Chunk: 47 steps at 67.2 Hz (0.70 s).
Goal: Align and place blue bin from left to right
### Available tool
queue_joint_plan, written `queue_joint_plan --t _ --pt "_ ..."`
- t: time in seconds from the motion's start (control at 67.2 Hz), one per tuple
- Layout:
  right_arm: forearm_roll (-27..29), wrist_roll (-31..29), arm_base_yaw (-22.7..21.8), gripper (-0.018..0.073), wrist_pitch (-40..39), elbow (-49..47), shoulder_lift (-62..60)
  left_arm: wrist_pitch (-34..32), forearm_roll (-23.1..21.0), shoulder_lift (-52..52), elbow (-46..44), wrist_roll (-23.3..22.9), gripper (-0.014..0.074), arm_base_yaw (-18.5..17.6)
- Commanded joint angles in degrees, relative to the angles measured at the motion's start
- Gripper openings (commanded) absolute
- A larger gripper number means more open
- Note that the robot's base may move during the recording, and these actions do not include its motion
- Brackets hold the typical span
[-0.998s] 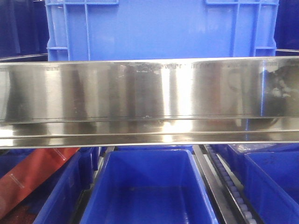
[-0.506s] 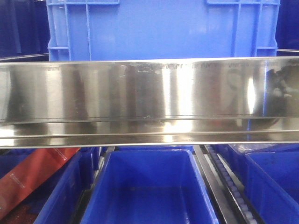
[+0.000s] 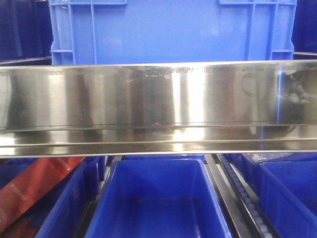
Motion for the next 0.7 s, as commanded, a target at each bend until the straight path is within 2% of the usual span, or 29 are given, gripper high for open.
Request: queue_joint_plan --t 0.0,0.596,0.685 --pt "0.4 0.1 0.1 -0.0085 -1.3 0.0 -0.3 -1.2 0.3 -0.3 0.0 0.4 -0.0111 -0.2" --pt "0.4 0.1 0.1 -0.0085 -1.3 0.0 -0.3 -1.2 0.3 -0.3 0.0 0.4 -0.0111 -0.2" --pt "0.4 0.1 0.1 -0.0085 -1.3 0.0 -0.3 1.0 0.1 -0.5 0.1 0.4 -0.0111 0.1"
